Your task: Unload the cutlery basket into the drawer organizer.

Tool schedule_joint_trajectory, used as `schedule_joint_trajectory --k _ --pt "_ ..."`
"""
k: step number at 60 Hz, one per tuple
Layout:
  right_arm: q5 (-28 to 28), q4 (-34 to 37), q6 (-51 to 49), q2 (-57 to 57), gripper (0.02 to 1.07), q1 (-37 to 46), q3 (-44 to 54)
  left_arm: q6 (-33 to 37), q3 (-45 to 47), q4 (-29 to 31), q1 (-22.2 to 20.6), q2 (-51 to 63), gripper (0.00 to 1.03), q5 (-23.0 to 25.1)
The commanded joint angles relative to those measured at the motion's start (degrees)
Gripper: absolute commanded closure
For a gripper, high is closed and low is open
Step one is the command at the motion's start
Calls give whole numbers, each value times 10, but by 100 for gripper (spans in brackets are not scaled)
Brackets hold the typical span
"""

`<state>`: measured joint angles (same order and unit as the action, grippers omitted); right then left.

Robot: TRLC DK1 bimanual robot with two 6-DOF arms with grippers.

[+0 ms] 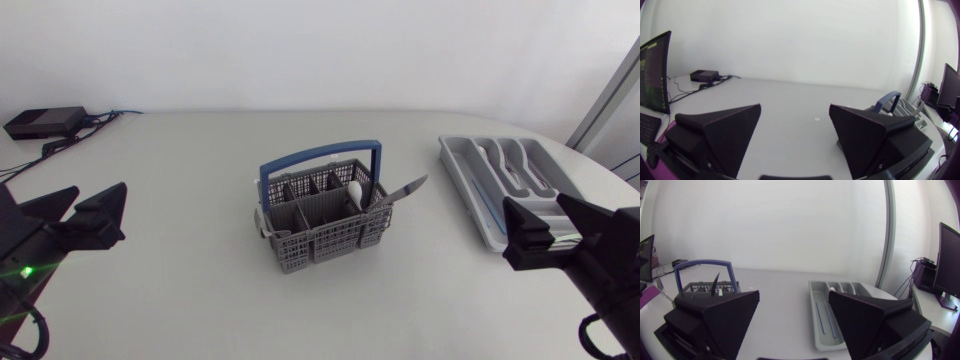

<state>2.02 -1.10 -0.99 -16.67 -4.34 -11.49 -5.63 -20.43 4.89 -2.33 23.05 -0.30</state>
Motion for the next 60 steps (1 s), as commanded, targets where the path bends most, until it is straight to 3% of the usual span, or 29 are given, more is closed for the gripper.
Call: schedule_joint_trajectory --k 1,11,16,29,35,41,47,55,60 --pt "7 -7 24 -56 10 -5 -36 -10 -52 33 -12 70 12 -1" --pt "7 22 25 -159 10 -8 -84 -7 -153 154 -51 205 12 -1" --pt "3 73 17 -218 10 -16 -120 -3 -203 225 -58 285 8 42" --pt "-95 146 -12 -328 10 -17 -166 24 -257 265 -63 389 6 93" --pt "-129 170 -19 -373 10 -17 -180 25 -262 253 -62 416 12 130" --pt "-160 162 -27 -399 11 -9 -180 24 -256 219 -62 430 12 132" --pt "-178 146 -27 -417 22 -8 -181 31 -246 182 -70 437 12 132" --pt "-193 116 -26 -439 55 -10 -184 91 -226 141 -91 455 20 130" --pt "-194 107 -25 -464 60 -15 -192 102 -243 153 -94 484 32 130"
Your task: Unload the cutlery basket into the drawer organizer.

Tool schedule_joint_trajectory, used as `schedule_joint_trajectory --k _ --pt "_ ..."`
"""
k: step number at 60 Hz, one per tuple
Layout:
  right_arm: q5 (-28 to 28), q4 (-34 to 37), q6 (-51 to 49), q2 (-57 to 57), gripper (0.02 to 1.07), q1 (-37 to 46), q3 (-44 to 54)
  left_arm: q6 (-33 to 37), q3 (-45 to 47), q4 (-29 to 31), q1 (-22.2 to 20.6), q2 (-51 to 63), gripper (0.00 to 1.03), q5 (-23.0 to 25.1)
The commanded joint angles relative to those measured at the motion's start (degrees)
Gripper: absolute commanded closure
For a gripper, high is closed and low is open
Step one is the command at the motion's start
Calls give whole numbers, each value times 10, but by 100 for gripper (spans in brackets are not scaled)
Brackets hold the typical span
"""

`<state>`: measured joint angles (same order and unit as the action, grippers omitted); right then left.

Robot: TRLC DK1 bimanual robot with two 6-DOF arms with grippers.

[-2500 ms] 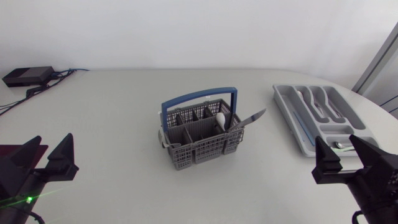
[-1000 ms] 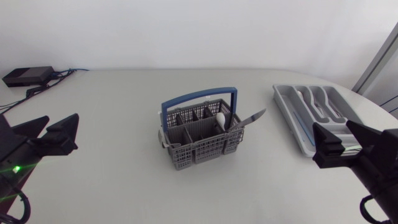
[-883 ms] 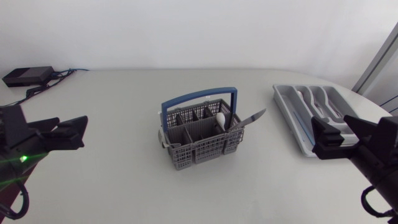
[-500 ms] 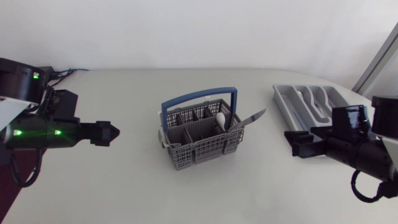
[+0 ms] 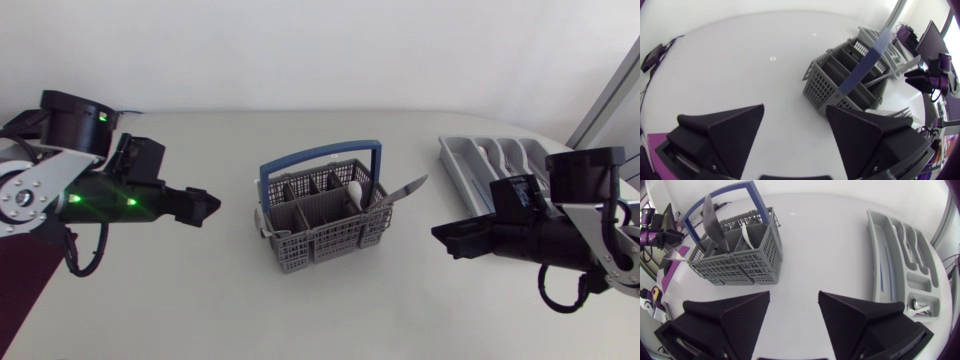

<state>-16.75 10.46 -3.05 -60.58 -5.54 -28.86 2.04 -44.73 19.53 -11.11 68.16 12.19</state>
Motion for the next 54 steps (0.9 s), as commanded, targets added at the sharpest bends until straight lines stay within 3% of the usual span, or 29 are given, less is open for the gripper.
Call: schedule_joint_trajectory --k 1,5,10,14,15,17,30,54 --pt "-8 -10 -5 -31 61 -3 -19 25 -1 7 -6 36 35 5" --pt "-36 -15 -2 -57 71 4 -27 26 -4 -2 5 46 55 30" --pt "-68 -22 9 -91 83 14 -38 25 1 -32 34 56 82 109" --pt "-106 -23 32 -122 94 31 -53 26 3 -44 39 60 94 137" --pt "-122 -23 42 -133 98 39 -59 29 5 -54 39 62 101 148" --pt "-135 -23 51 -146 102 47 -66 35 9 -62 38 63 100 151" --pt "-152 -11 83 -252 102 55 -133 57 12 -92 -8 95 100 158" --pt "-190 -29 139 -393 102 43 -239 60 -55 -92 -30 225 100 181"
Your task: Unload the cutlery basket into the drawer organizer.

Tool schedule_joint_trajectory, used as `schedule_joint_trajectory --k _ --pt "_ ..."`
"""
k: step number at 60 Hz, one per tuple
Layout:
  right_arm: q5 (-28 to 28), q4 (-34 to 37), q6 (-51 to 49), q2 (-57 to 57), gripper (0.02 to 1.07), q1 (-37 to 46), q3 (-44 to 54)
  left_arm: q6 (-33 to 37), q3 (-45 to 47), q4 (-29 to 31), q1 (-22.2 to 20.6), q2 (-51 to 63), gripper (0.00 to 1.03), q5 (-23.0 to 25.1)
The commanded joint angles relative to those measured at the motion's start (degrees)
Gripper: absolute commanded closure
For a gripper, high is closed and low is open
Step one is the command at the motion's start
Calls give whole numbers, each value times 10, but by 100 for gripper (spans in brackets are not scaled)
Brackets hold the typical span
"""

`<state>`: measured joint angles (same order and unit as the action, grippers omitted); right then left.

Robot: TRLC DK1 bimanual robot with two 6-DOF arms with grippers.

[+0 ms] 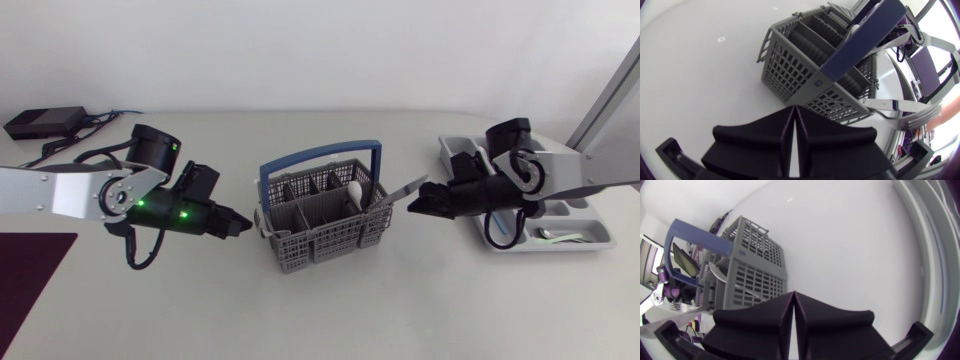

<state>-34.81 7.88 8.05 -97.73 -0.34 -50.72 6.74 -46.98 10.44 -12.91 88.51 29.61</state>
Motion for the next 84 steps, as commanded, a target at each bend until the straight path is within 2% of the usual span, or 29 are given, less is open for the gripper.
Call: schedule_joint_trajectory --k 1,12,31,54,72,84 --pt "-11 -4 28 -24 102 -10 -23 13 -35 -2 -13 25 100 7" --pt "-40 -2 45 -32 102 -31 -32 2 -82 -8 -27 62 100 7" --pt "-49 -1 61 -28 102 -73 -34 -4 -150 -13 -27 119 100 7" --pt "-48 2 72 -34 102 -115 -68 -4 -228 -12 6 184 100 7" --pt "-40 2 72 -36 102 -133 -67 5 -194 -10 20 163 100 7" --pt "-40 1 70 -7 102 -125 -38 11 -133 -10 -9 107 100 7"
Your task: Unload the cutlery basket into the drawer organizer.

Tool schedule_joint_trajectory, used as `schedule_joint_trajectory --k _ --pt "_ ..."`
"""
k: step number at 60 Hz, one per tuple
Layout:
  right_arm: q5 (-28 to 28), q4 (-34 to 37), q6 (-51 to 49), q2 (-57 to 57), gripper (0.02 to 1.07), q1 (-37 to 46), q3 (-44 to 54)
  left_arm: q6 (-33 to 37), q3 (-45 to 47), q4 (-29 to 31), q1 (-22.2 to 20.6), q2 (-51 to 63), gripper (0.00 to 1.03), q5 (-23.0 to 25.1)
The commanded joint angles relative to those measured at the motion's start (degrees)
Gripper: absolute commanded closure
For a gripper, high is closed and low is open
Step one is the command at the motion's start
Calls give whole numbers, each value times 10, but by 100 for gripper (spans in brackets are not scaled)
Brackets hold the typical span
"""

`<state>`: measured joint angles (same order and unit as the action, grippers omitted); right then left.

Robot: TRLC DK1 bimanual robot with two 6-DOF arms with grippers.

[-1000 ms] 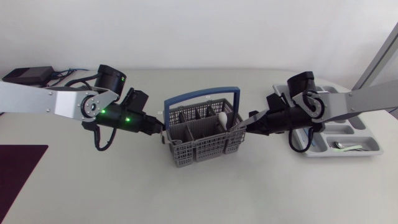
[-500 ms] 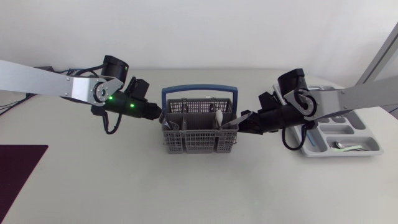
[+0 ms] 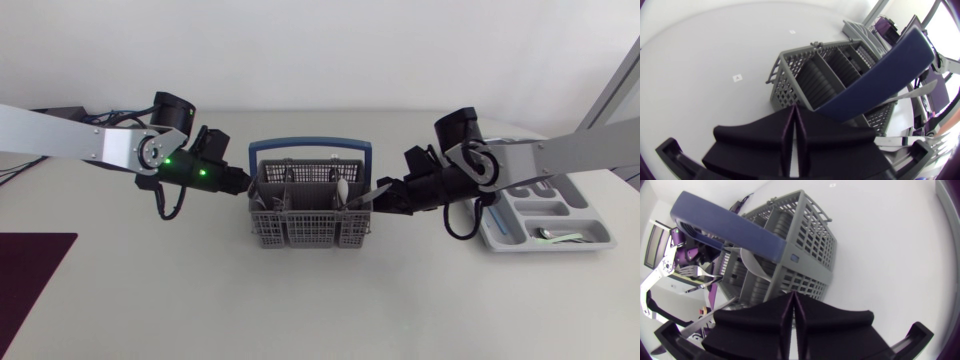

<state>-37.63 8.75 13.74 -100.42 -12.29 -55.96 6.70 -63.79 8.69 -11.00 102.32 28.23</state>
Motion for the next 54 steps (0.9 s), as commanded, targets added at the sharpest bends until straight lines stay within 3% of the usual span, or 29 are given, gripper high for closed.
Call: schedule_joint_trajectory --k 1,15,44,49,51,54 --pt "-12 -7 13 22 102 -4 16 11 38 7 -31 -35 100 21" --pt "-12 -4 8 47 102 -5 36 10 37 6 -37 -35 100 10" --pt "20 -1 -13 50 102 -12 46 12 18 4 -1 -5 100 -5" --pt "27 -1 -18 62 101 -1 50 14 24 4 6 -14 95 -5" --pt "38 -2 -23 69 100 3 54 16 25 5 13 -20 90 -5" --pt "61 -3 -35 82 86 10 62 16 28 5 23 -30 84 -5"
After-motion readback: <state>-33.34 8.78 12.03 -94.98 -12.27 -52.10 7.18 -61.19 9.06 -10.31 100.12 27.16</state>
